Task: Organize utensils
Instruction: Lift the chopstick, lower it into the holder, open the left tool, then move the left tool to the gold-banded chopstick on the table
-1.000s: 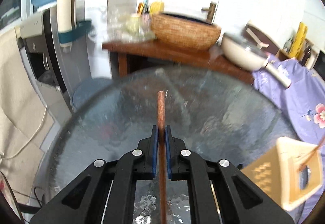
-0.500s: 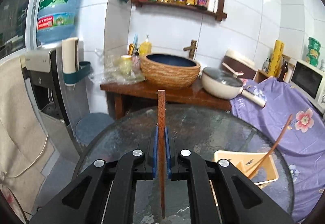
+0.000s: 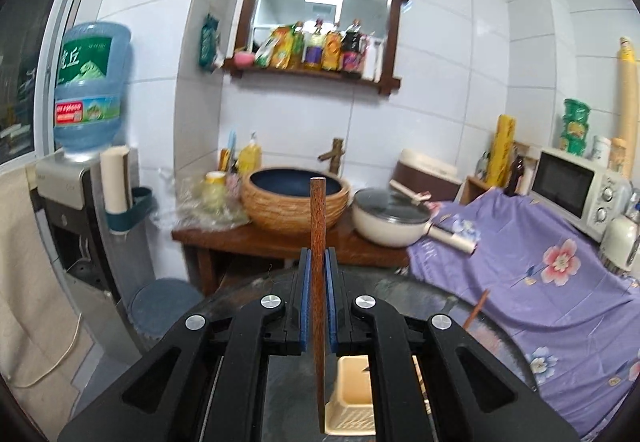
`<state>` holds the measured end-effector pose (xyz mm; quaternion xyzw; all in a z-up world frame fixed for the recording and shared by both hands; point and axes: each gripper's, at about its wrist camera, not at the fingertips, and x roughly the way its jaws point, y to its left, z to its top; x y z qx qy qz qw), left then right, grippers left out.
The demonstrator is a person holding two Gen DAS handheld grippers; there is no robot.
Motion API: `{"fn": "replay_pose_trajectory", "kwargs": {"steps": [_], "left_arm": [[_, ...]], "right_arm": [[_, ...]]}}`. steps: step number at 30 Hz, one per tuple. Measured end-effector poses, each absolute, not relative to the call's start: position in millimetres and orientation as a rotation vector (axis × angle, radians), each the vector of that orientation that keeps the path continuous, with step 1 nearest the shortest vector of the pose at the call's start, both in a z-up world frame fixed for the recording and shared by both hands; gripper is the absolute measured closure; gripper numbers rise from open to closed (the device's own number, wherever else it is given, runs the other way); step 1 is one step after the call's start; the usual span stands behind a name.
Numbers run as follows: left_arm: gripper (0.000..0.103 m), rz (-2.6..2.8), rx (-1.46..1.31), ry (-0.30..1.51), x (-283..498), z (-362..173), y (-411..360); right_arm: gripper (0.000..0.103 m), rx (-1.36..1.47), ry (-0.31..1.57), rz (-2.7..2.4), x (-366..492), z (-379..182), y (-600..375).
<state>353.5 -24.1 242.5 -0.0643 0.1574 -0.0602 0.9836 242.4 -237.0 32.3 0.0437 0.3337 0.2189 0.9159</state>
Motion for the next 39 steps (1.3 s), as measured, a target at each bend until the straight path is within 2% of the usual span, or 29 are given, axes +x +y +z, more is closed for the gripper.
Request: {"fn": "replay_pose_trajectory", "kwargs": {"steps": [9, 21, 37, 39], "left_arm": [[0.097, -0.141, -0.151, 0.201, 353, 269, -50], [0.097, -0.132, -0.155, 0.319, 389, 189, -71], [0.096, -0.158, -0.129, 0.490, 403, 121, -69], [0.091, -0.161, -0.129, 0.501, 400, 117, -69]], "right_arm": [[0.030, 0.093, 0.702, 0.458, 244, 25, -232], [0.030, 0.085, 0.696, 0.432, 241, 25, -241], [0.030, 0.081, 0.693, 0.413, 242, 27, -239], [0.030, 0.082, 0.700, 0.402, 243, 27, -240]]}}
